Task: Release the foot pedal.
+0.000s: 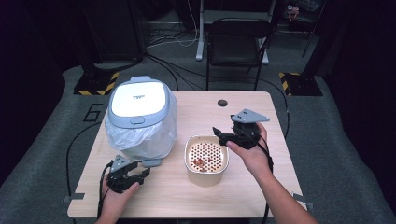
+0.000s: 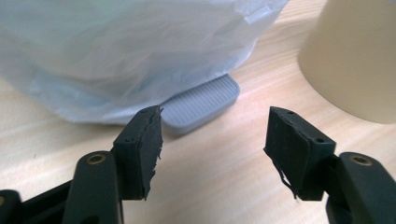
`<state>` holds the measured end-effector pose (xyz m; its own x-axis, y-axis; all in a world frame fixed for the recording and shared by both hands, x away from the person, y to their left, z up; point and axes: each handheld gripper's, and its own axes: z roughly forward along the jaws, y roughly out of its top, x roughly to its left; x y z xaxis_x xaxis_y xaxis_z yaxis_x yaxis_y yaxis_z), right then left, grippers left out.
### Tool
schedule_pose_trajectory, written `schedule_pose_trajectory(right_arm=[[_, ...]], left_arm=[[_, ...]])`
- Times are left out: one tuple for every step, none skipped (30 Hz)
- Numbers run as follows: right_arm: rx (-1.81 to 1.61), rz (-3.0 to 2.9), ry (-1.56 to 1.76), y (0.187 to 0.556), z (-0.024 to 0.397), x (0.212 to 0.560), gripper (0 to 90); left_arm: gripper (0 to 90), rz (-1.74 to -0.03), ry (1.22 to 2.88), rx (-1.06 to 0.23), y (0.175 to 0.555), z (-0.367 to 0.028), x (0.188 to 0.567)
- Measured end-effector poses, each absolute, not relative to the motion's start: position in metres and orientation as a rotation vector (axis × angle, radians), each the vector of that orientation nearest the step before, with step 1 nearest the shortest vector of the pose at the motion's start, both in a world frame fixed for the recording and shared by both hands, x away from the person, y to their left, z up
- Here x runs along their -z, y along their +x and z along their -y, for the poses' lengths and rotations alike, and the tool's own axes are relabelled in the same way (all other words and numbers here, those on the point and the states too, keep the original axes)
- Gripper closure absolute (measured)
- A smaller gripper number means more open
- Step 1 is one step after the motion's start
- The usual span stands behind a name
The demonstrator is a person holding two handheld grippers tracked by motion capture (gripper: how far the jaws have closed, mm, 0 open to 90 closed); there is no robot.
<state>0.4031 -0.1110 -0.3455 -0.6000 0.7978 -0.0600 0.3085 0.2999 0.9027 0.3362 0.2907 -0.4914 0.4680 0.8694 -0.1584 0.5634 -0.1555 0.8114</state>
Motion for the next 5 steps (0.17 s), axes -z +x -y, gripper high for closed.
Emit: schedule_pose_trajectory(right_arm=[[-1.259, -2.06, 0.989, 0.4, 0.115, 0.349, 20.5], [-1.25, -2.058, 0.991, 0.397, 0.12, 0.353, 20.0], [-1.236, -2.052, 0.994, 0.394, 0.125, 0.358, 19.3], [-1.221, -2.042, 1.005, 0.39, 0.13, 0.363, 19.0], [-1.21, -2.027, 1.005, 0.387, 0.136, 0.368, 18.9]], left_arm=[[35.7, -1.215, 1.827, -0.432, 0.335, -0.293, 0.492], [34.6, -1.223, 1.832, -0.419, 0.334, -0.297, 0.491], [33.2, -1.215, 1.852, -0.428, 0.333, -0.302, 0.491], [32.1, -1.213, 1.847, -0.446, 0.333, -0.305, 0.493], [32.0, -1.213, 1.847, -0.446, 0.333, -0.305, 0.493]])
